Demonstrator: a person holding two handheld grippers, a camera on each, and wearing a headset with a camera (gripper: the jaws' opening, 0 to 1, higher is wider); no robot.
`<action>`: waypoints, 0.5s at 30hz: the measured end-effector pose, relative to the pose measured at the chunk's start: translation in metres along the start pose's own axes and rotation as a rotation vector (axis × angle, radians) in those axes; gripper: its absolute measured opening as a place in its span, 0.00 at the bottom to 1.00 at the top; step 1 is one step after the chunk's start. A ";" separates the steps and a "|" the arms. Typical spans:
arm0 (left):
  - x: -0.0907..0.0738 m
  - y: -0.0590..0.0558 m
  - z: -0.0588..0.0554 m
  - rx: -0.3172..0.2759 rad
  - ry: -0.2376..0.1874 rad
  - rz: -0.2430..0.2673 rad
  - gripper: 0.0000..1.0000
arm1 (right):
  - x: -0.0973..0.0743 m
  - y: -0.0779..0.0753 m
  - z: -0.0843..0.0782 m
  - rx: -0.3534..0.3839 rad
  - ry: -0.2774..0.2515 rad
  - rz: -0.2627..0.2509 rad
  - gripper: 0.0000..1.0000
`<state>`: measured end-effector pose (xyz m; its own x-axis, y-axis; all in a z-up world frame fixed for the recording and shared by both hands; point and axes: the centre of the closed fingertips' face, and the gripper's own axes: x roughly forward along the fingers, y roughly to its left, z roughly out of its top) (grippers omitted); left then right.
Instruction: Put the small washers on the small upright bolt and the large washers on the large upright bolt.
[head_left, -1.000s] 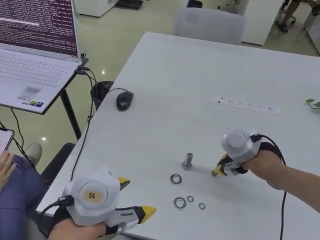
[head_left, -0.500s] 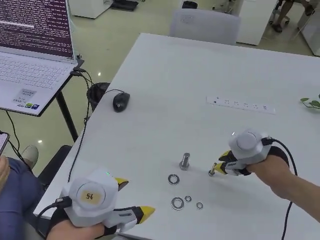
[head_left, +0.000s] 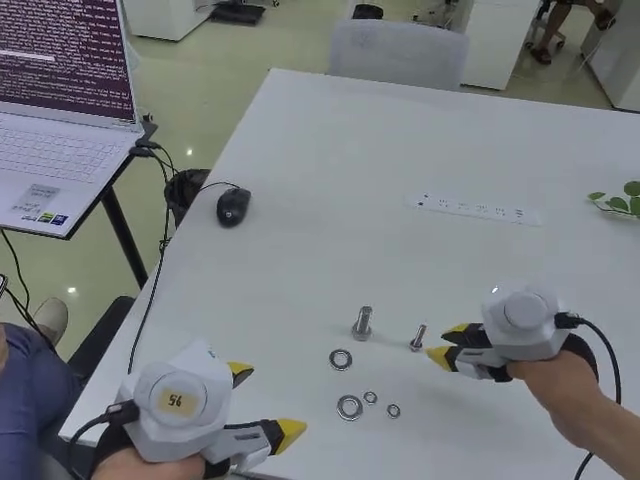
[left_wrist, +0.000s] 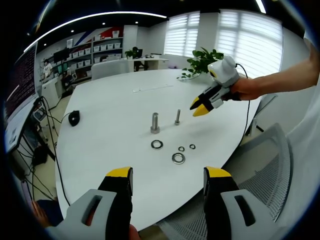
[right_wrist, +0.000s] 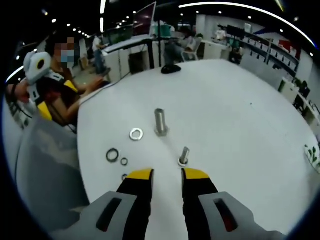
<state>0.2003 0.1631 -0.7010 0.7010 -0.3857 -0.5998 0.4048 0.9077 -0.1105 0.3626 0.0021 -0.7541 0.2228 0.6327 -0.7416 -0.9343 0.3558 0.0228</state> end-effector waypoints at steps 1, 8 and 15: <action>0.000 0.000 0.000 0.001 0.000 -0.002 0.56 | 0.001 0.002 -0.002 0.001 0.001 0.003 0.23; 0.003 -0.003 0.002 0.010 0.000 -0.010 0.56 | 0.012 0.030 -0.018 0.009 0.024 0.062 0.23; 0.005 -0.006 0.004 0.015 0.002 -0.016 0.56 | 0.029 0.065 -0.033 -0.008 0.071 0.142 0.23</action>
<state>0.2031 0.1549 -0.7003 0.6934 -0.3995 -0.5996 0.4248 0.8989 -0.1077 0.2989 0.0207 -0.7960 0.0687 0.6260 -0.7768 -0.9573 0.2605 0.1253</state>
